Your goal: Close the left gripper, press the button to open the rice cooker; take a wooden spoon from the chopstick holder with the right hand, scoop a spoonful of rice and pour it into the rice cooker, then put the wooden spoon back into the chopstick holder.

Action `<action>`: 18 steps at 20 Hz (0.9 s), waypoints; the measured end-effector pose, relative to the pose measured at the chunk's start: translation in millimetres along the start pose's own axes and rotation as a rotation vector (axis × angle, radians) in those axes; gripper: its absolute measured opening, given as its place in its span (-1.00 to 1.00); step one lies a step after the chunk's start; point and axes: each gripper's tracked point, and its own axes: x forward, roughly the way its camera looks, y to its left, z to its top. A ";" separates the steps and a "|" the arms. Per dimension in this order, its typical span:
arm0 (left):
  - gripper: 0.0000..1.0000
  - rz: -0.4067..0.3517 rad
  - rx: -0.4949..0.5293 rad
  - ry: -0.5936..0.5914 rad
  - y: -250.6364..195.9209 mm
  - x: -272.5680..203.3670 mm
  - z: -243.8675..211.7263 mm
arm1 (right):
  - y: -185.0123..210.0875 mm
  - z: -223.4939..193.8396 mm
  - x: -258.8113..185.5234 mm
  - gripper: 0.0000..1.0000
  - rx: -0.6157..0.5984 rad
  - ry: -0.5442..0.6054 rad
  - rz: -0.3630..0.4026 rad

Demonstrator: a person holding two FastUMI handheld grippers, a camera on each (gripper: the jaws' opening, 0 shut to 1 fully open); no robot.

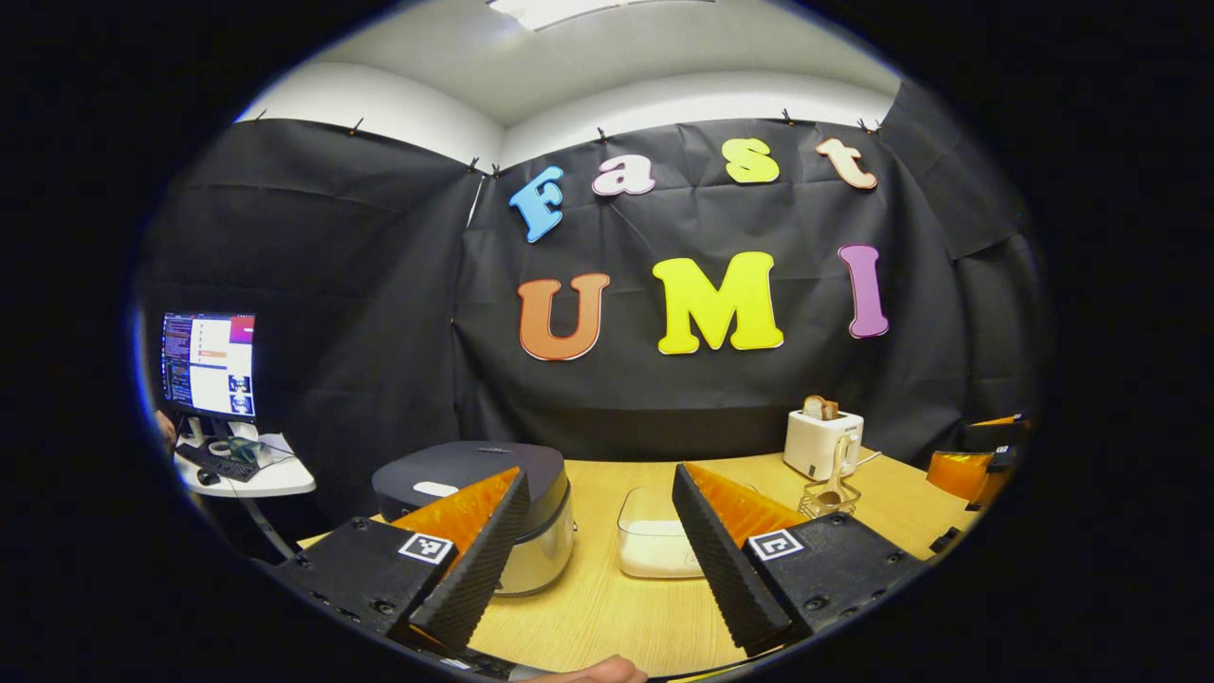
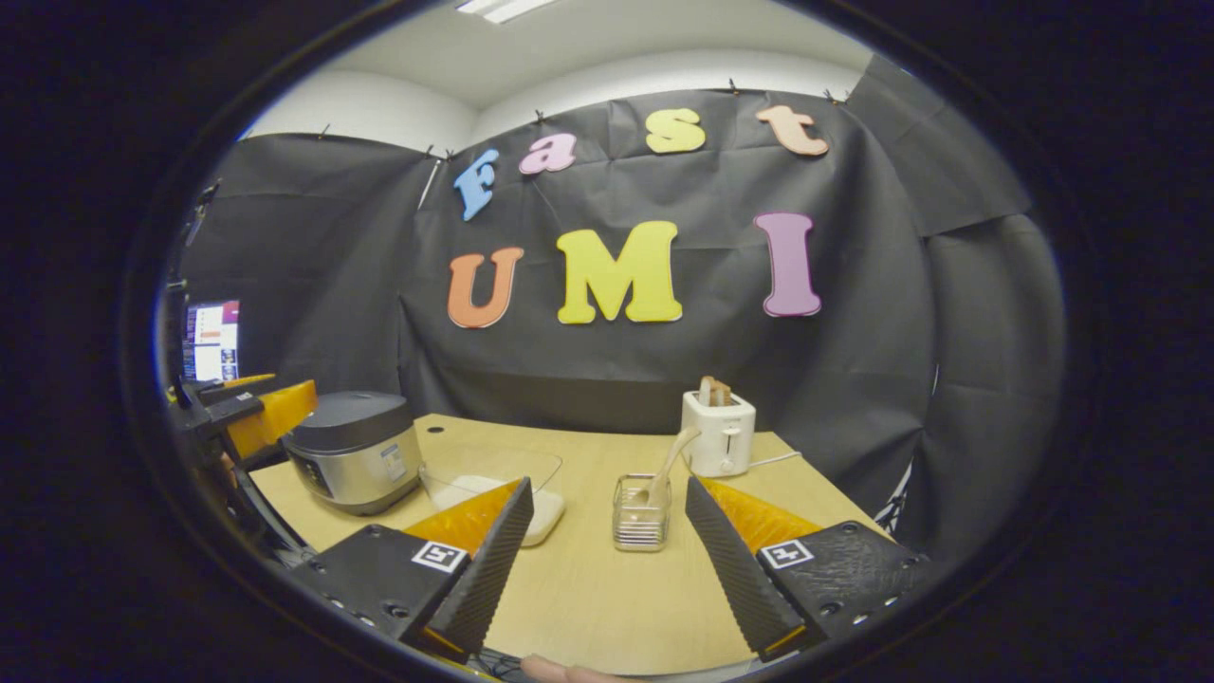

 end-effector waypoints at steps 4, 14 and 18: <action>0.94 0.045 -0.015 -0.004 7.6 -2.2 -1.5 | -7.7 -5.3 0.8 0.92 0.014 0.003 0.006; 0.94 0.038 -0.036 -0.013 -7.4 -10.0 17.3 | -28.6 3.2 -5.4 0.83 0.005 -0.006 0.010; 0.93 0.021 -0.038 -0.042 -15.8 -19.7 29.7 | -33.4 4.4 -13.4 0.83 0.016 -0.038 0.022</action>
